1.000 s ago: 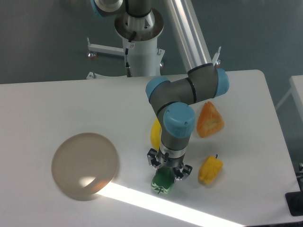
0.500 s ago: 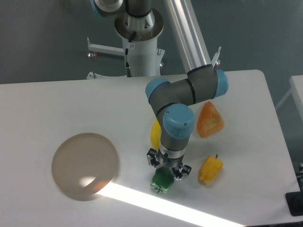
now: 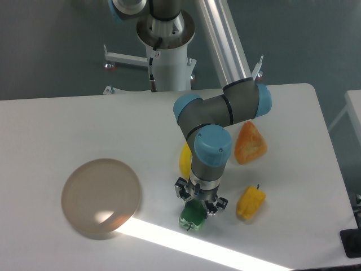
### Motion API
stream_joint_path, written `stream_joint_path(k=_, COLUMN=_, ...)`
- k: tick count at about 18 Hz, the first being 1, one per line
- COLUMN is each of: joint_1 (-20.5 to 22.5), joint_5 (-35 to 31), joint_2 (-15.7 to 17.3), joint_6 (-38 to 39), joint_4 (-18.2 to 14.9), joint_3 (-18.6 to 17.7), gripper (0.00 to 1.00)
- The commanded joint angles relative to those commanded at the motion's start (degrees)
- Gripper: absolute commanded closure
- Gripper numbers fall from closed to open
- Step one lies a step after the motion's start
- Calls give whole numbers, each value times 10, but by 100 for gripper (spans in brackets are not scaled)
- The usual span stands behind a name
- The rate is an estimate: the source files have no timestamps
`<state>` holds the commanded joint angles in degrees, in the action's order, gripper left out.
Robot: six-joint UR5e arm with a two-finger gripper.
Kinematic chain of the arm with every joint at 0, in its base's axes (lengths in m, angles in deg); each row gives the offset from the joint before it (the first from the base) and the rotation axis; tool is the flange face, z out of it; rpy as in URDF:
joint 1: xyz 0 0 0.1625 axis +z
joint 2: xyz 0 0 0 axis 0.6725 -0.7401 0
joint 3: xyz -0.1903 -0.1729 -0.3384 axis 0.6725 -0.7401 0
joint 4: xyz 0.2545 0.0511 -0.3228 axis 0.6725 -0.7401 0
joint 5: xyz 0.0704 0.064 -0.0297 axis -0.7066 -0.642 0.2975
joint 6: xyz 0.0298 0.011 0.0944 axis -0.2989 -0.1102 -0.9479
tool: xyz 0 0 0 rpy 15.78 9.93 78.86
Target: Place the green pepper on the table
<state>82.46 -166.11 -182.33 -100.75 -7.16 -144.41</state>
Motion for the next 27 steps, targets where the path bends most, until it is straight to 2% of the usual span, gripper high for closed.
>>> stream_joint_path(k=2, joint_1=0, joint_5=1, joint_2=0, joint_6=0, joint_4=0, joint_3=1, gripper=40)
stream_joint_path(k=4, joint_1=0, joint_5=0, joint_2=0, joint_6=1, joint_4=0, joint_3=1, gripper=23)
stream_joint_path(k=7, joint_1=1, joint_5=0, joint_2=1, joint_6=1, joint_4=0, joint_3=2, gripper=7)
stream_joint_path(k=9, joint_1=1, joint_5=0, joint_2=4, joint_6=2, joint_4=0, joint_3=2, gripper=2)
stream_joint_path(k=13, joint_1=6, joint_5=1, joint_2=10, joint_6=9, joint_4=-1, joint_3=4, gripper=0)
stream_joint_path(k=25, joint_1=71, joint_5=-3, joint_2=81, joint_6=-4, joint_4=-5, joint_3=4, gripper=0)
stream_joint_path(k=27, joint_1=76, joint_5=-3, joint_2=88, joint_6=-33, joint_4=-5, joint_3=3, gripper=0)
